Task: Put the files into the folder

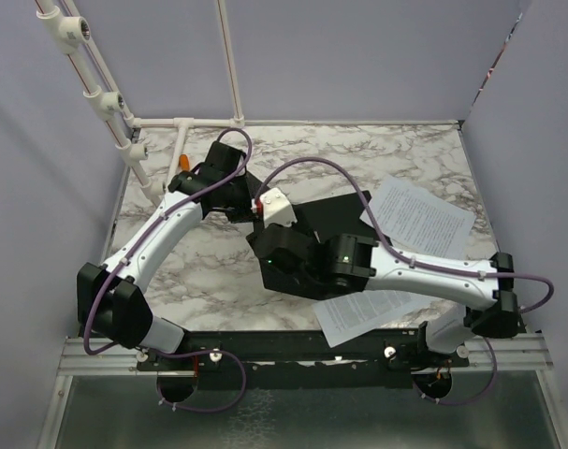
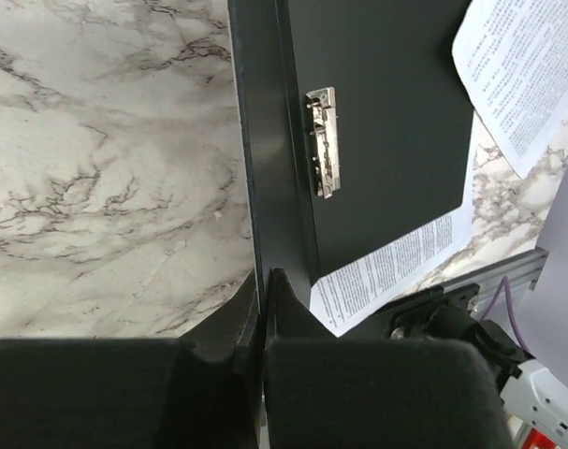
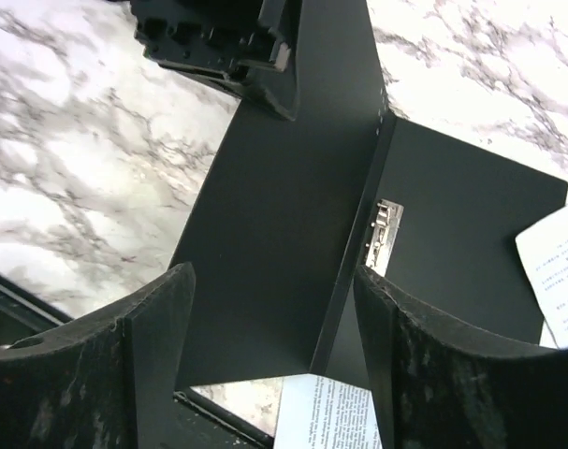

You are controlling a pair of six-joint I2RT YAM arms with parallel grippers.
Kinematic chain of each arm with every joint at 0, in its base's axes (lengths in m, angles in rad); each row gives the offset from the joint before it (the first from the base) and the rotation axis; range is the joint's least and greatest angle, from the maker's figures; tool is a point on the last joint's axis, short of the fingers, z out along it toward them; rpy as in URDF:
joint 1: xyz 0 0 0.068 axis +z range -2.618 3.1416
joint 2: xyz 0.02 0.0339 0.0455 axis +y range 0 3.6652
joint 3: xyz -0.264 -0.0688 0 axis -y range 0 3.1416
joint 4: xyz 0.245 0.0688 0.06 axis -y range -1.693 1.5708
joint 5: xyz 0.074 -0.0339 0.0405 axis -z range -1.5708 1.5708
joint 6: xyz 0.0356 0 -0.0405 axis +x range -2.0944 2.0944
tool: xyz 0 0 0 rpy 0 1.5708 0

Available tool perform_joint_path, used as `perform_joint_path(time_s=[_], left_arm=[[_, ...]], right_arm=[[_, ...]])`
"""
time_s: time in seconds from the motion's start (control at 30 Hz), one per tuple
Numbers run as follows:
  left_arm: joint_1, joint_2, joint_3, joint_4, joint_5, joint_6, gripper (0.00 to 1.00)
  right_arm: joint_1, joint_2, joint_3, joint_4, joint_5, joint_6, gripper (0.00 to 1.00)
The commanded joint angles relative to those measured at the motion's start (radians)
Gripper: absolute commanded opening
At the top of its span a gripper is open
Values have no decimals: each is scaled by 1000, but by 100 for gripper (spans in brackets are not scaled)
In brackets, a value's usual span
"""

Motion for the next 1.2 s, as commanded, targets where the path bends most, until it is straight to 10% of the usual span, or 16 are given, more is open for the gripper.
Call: perform_joint_path(time_s=[0.0, 0.3, 0.63, 1.17], left_arm=[[19, -34, -38, 40, -74, 44, 0], [101, -60, -151, 218, 20, 67, 0], [162, -12, -266, 275, 7, 117, 0], [234, 2, -388, 275, -217, 156, 0]], right_arm=[[4, -146, -66, 116, -88, -17, 76], [-28, -306, -217, 8, -43, 102, 93], [-265, -392, -473, 26, -320, 194, 95], [-530, -175, -602, 242, -585, 170, 95]])
